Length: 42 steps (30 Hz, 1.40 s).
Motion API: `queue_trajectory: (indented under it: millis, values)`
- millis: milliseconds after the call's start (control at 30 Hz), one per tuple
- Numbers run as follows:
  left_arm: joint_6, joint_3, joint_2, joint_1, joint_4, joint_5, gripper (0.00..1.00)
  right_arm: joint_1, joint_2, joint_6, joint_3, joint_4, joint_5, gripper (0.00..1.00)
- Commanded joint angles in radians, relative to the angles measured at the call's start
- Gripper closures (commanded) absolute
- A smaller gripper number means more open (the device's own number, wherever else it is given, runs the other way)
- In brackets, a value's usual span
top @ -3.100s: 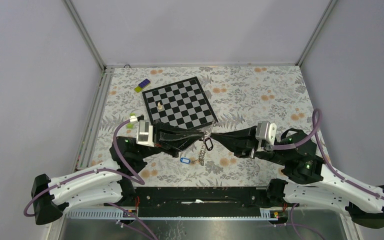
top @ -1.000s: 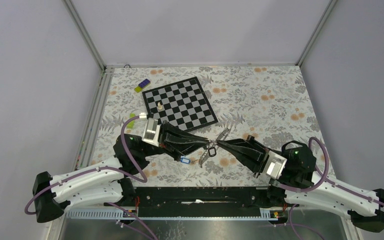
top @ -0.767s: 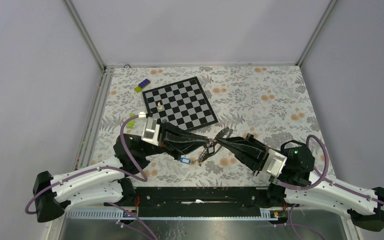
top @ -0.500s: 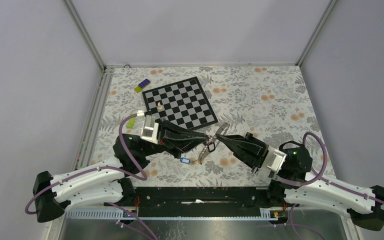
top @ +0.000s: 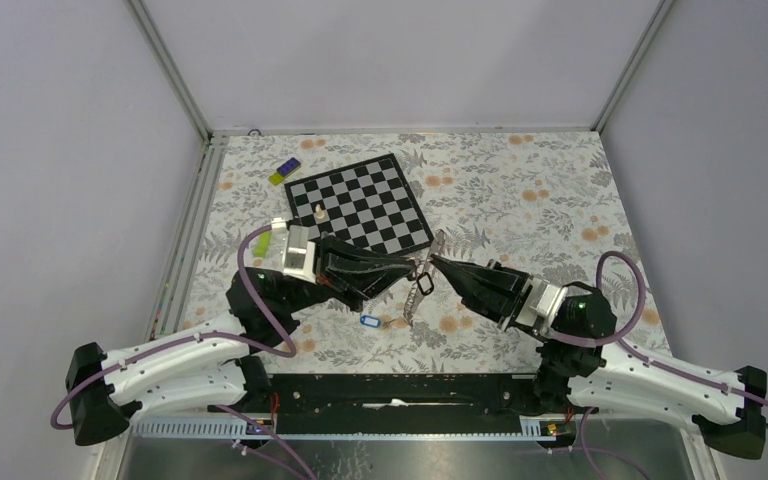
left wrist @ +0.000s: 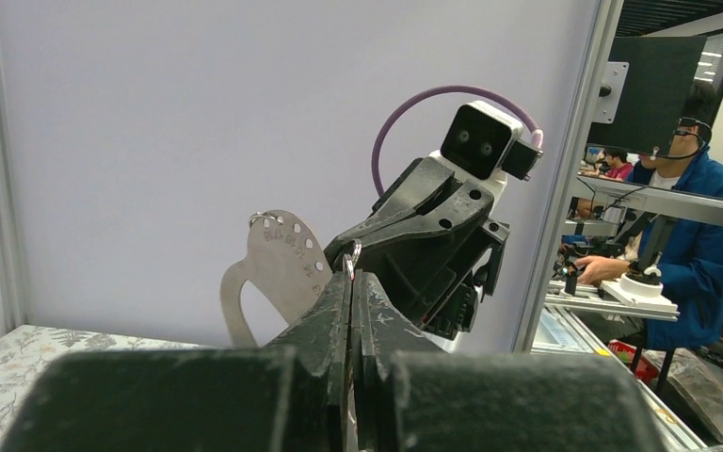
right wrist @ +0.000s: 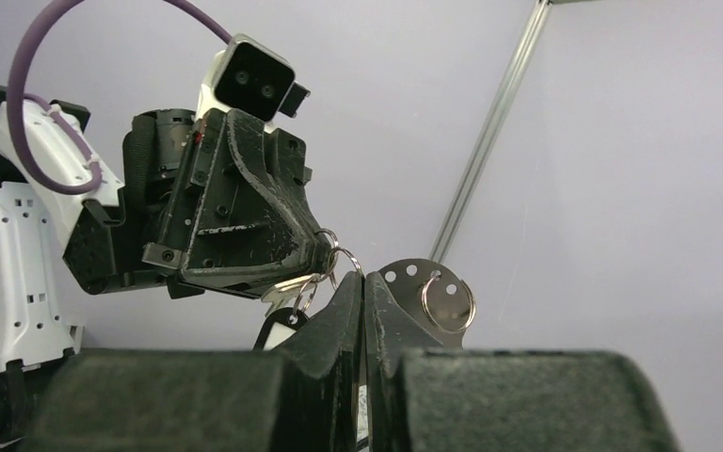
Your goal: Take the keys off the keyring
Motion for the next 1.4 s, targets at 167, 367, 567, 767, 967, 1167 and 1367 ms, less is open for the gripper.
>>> queue_trajectory:
  millis: [167,367,567,767,967,1167,1367]
  values:
    - [0.008,0.004,-0.031,0.004,0.111,-0.003,1.0,-0.004,0.023,0.067,0.061,0.05,0.153,1.0]
    - [0.011,0.011,-0.023,0.004,0.113,0.006,1.0,-0.003,0.034,0.059,0.093,-0.049,0.145,1.0]
    - [0.011,0.012,-0.015,0.004,0.109,0.011,1.0,-0.002,0.052,0.04,0.134,-0.139,0.076,1.0]
    - [0.01,0.021,-0.002,0.004,0.101,0.02,1.0,-0.004,0.079,0.032,0.168,-0.191,0.009,1.0]
    - [0.013,0.028,0.005,0.004,0.088,0.024,1.0,-0.003,0.096,0.028,0.184,-0.206,-0.026,1.0]
    - [0.015,0.039,0.013,0.004,0.061,0.016,1.0,-0.003,0.097,0.013,0.196,-0.235,-0.085,1.0]
    - [0.025,0.039,0.01,0.004,0.047,-0.013,1.0,-0.003,0.082,0.009,0.185,-0.233,-0.131,1.0]
